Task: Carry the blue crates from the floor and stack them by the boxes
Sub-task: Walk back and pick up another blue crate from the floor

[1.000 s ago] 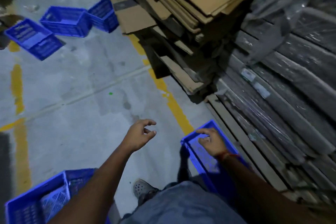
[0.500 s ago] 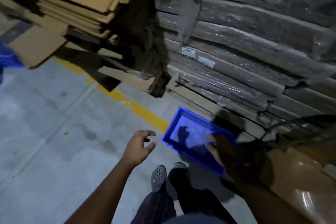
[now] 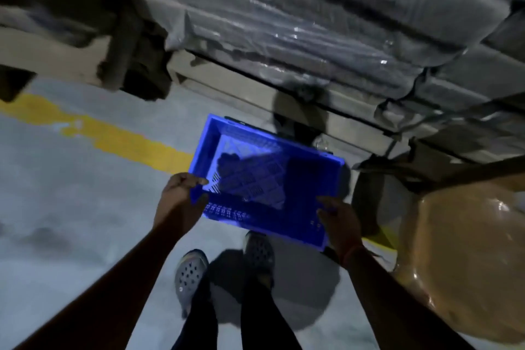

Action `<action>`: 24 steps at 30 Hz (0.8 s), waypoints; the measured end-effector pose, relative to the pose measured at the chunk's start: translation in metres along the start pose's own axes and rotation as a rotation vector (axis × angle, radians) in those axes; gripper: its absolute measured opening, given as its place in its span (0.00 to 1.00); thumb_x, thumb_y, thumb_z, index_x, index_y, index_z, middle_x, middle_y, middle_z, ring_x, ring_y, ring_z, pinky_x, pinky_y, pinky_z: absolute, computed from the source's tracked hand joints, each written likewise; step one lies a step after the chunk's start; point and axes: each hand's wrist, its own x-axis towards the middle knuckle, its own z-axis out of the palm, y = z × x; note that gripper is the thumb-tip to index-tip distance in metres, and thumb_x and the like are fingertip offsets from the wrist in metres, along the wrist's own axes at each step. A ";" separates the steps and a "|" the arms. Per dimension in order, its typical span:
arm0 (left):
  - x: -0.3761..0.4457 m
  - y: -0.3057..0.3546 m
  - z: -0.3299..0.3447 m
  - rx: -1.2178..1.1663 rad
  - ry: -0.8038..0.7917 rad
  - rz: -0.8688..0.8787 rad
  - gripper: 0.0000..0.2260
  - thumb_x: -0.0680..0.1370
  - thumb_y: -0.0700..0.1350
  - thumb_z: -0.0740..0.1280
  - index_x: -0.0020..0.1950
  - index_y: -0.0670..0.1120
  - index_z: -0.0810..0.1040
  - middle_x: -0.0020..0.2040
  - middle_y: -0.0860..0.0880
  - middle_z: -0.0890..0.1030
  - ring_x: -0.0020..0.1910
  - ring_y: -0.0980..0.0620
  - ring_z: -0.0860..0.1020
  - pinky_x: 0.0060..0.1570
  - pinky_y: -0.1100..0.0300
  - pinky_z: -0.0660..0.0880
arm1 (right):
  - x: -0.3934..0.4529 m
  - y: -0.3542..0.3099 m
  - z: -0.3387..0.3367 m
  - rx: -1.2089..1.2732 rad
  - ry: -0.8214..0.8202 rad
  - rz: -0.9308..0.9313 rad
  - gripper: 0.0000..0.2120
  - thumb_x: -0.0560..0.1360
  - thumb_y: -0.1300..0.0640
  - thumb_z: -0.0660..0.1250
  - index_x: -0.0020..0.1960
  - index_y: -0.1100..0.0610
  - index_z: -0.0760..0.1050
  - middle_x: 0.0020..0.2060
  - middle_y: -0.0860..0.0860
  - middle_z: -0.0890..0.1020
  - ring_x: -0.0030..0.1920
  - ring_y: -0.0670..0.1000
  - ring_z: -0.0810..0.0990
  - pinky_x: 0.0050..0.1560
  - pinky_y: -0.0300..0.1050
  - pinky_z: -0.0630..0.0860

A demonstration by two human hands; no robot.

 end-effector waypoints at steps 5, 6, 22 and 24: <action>0.036 -0.047 0.068 0.091 -0.026 -0.049 0.17 0.68 0.40 0.77 0.57 0.46 0.84 0.62 0.38 0.75 0.57 0.36 0.78 0.61 0.49 0.75 | 0.063 0.055 0.022 -0.149 0.056 0.041 0.14 0.73 0.59 0.71 0.58 0.51 0.81 0.48 0.56 0.83 0.39 0.51 0.81 0.42 0.46 0.80; 0.042 -0.054 0.077 0.108 -0.021 -0.048 0.17 0.68 0.41 0.77 0.57 0.46 0.84 0.64 0.37 0.74 0.58 0.35 0.77 0.61 0.48 0.75 | 0.074 0.067 0.025 -0.191 0.062 0.031 0.14 0.72 0.57 0.72 0.58 0.51 0.81 0.49 0.57 0.83 0.42 0.53 0.82 0.46 0.48 0.81; 0.118 -0.092 0.105 0.116 -0.095 -0.247 0.17 0.71 0.49 0.74 0.60 0.56 0.82 0.59 0.35 0.77 0.66 0.39 0.73 0.65 0.48 0.71 | 0.161 0.155 0.047 -0.048 0.035 0.166 0.14 0.64 0.43 0.72 0.50 0.34 0.79 0.61 0.52 0.74 0.50 0.58 0.82 0.51 0.56 0.82; 0.121 -0.092 0.104 0.128 -0.157 -0.213 0.17 0.72 0.44 0.75 0.60 0.53 0.82 0.56 0.35 0.78 0.62 0.38 0.74 0.61 0.48 0.73 | 0.160 0.145 0.042 -0.017 0.030 0.169 0.12 0.69 0.51 0.73 0.48 0.35 0.79 0.60 0.54 0.76 0.50 0.60 0.82 0.49 0.58 0.83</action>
